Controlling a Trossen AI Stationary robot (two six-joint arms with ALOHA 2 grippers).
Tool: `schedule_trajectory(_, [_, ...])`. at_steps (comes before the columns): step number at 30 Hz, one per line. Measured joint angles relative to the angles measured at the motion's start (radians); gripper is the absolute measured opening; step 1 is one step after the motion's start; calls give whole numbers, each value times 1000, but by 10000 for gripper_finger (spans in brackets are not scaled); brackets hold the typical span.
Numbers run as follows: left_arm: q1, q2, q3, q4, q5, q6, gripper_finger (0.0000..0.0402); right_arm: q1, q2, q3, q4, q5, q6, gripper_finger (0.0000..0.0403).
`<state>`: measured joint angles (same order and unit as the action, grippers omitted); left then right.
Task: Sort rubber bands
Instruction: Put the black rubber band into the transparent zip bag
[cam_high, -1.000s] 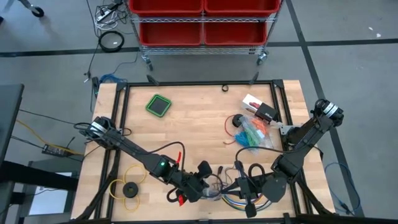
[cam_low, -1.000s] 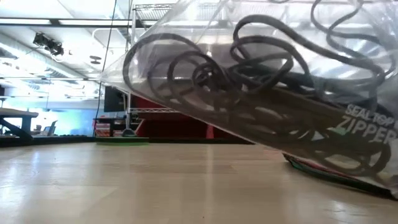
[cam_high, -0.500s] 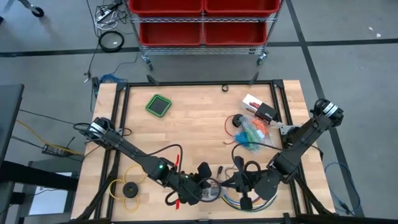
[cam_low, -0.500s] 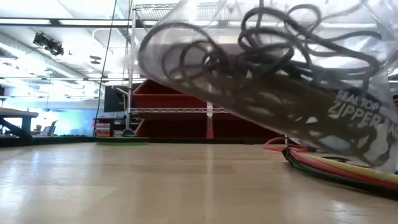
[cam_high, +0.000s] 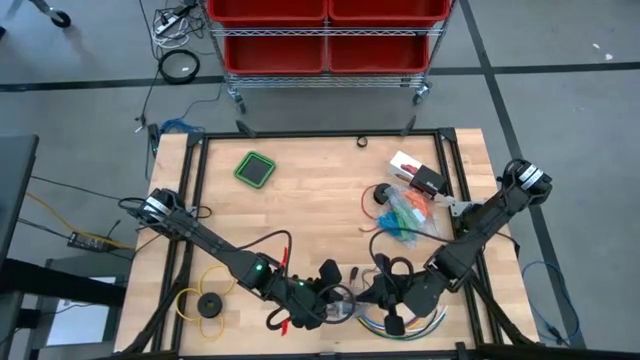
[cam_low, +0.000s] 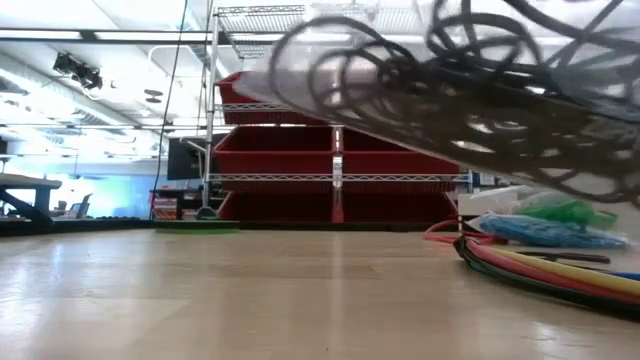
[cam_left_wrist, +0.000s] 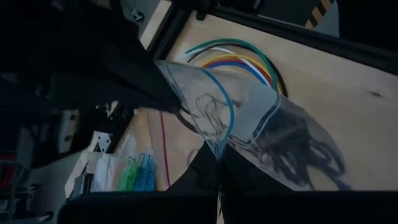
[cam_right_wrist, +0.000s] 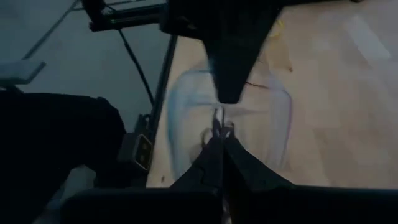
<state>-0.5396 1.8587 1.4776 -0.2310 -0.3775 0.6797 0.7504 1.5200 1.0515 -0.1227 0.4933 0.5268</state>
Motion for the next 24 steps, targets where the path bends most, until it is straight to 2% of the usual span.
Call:
schedule_trajectory(6, [0,0,0,1,0,-3,1,-7,0,-1,3,21,-17,11])
schedule_trajectory(17, [-5,0,0,-38,0,-20,1,14,-8,-1,-6,37,21,129])
schedule_trajectory(24, [-9,0,0,-78,0,-59,1,45,-61,-1,-138,47,89,134])
